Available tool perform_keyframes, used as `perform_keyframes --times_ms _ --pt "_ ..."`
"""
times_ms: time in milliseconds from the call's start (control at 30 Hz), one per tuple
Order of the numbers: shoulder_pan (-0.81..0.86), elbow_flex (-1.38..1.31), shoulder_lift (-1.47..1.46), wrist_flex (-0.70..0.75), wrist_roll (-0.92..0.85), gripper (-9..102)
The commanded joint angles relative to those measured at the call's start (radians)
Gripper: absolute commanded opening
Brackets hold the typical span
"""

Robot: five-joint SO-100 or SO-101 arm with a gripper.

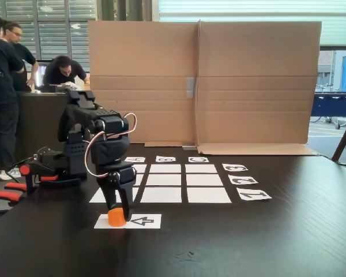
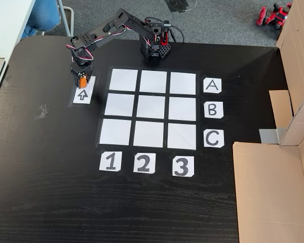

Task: Pick up the round, orange token and place it in the grid on square B3.

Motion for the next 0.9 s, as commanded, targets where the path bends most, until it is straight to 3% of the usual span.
perform_keyframes --times_ms 0,433,867 --pt "-0.023 0.028 0.147 -0.023 -0.037 -1" --pt "-0.252 0.491 0.660 -0.052 -0.144 -1" --pt "-0.730 0.836 1.197 0.043 -0.124 -1"
